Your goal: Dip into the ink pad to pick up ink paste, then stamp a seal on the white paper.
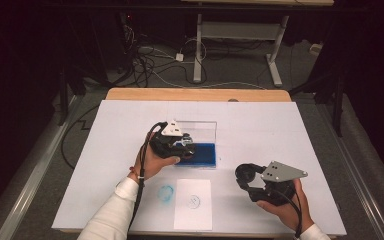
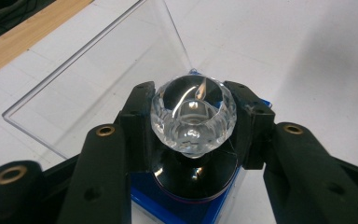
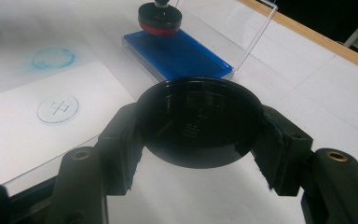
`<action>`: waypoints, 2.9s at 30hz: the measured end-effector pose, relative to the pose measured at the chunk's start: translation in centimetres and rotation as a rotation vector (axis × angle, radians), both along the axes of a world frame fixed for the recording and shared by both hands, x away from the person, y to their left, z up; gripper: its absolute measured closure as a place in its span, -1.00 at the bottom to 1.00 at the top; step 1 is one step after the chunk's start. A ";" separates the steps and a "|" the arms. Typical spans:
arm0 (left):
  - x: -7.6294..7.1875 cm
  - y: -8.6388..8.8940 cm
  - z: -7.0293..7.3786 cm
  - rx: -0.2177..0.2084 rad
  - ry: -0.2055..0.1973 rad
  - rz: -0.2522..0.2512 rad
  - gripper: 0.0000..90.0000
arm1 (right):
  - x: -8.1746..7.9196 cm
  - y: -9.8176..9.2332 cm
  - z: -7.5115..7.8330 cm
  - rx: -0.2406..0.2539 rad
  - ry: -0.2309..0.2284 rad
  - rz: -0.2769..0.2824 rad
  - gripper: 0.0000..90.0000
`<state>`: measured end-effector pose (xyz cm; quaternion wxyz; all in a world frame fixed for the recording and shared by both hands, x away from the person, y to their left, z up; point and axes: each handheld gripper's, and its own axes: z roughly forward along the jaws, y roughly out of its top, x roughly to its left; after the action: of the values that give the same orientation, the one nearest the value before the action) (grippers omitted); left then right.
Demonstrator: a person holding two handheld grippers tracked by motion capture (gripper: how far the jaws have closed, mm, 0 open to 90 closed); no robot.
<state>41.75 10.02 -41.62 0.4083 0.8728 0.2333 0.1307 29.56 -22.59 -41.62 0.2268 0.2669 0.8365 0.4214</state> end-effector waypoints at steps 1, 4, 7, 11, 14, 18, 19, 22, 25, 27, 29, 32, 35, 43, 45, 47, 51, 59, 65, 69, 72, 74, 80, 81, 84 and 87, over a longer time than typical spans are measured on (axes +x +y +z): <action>0.1 0.0 -0.1 0.000 0.003 0.003 0.21 | 0.0 0.0 0.0 -0.002 0.001 0.001 -0.15; 0.4 -0.2 -0.5 0.004 0.015 0.003 0.21 | 0.0 0.1 -0.1 -0.005 0.002 0.002 -0.15; 0.5 -0.4 -1.0 0.013 0.028 0.004 0.21 | 0.0 0.1 -0.1 -0.005 0.002 0.003 -0.15; 0.8 -0.6 -1.3 0.024 0.031 0.006 0.21 | 0.0 0.1 -0.1 -0.009 0.003 0.004 -0.15; 0.9 -0.7 -1.5 0.028 0.035 0.006 0.21 | -0.1 0.0 -0.2 -0.013 0.004 0.006 -0.15; 1.0 -0.7 -1.7 0.043 0.035 0.007 0.21 | -0.1 0.0 -0.2 -0.014 0.004 0.005 -0.15; 1.0 -0.6 -1.7 0.043 0.035 0.013 0.21 | -0.1 0.0 -0.2 -0.014 0.004 0.006 -0.15; 1.1 -0.5 -2.0 0.037 0.043 0.014 0.21 | -0.1 0.0 -0.2 -0.012 0.008 0.004 -0.15; 1.2 -0.3 -2.1 0.023 0.043 0.010 0.21 | -0.1 0.1 -0.2 -0.014 0.007 0.005 -0.15; 1.2 -0.2 -2.1 0.022 0.047 0.010 0.21 | -0.1 0.1 -0.2 -0.014 0.006 0.005 -0.15; 1.2 -0.1 -2.2 0.023 0.052 0.002 0.21 | -0.1 0.1 -0.2 -0.014 0.005 0.005 -0.15; 1.2 0.0 -2.1 0.025 0.060 -0.002 0.21 | -0.1 0.1 -0.2 -0.014 0.008 0.004 -0.15; 1.1 0.0 -2.2 0.026 0.063 -0.001 0.21 | -0.1 0.1 -0.3 -0.015 0.007 0.003 -0.15; 1.1 -0.2 -2.3 0.029 0.061 -0.002 0.21 | -0.1 0.2 -0.3 -0.017 0.008 0.002 -0.15; 1.2 0.0 -2.3 0.020 0.070 -0.002 0.21 | -0.1 0.2 -0.3 -0.018 0.010 0.004 -0.15; 1.3 -0.1 -2.3 0.019 0.071 -0.002 0.21 | 0.0 0.3 -0.3 -0.018 0.009 0.005 -0.15; 1.3 0.0 -2.3 0.021 0.073 -0.007 0.21 | -0.1 0.3 -0.3 -0.019 0.010 0.004 -0.15; 1.4 -0.4 -2.1 0.046 0.069 -0.011 0.21 | -0.1 0.0 0.0 -0.013 -0.003 -0.001 -0.15; 1.3 -0.3 -2.1 0.050 0.069 -0.010 0.21 | 0.0 -0.1 0.0 -0.013 0.001 -0.003 -0.15; 1.2 -0.5 -2.1 0.055 0.066 -0.004 0.21 | -0.1 0.0 0.0 -0.014 0.000 -0.002 -0.15; 1.2 -0.4 -2.1 0.055 0.068 -0.005 0.21 | -0.1 0.0 0.1 -0.014 -0.002 -0.002 -0.15; 1.2 -0.4 -2.1 0.058 0.065 -0.004 0.21 | -0.1 0.0 0.1 -0.015 -0.002 -0.003 -0.15; 1.2 -0.3 -2.1 0.055 0.069 -0.003 0.21 | -0.2 0.1 0.1 -0.016 -0.003 -0.001 -0.15; 1.2 -0.4 -2.1 0.055 0.068 -0.002 0.21 | -0.3 0.1 0.0 -0.021 -0.003 0.003 -0.15; 1.2 -0.4 -2.1 0.051 0.070 0.001 0.21 | -0.2 0.0 0.0 -0.019 0.000 -0.003 -0.15; 1.2 -0.4 -2.1 0.054 0.070 0.003 0.21 | -0.2 0.0 0.2 -0.016 -0.004 -0.005 -0.15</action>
<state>42.94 9.58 -43.71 0.3762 0.8871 0.2450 0.1070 29.36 -22.61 -41.46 0.2316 0.2663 0.8386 0.4149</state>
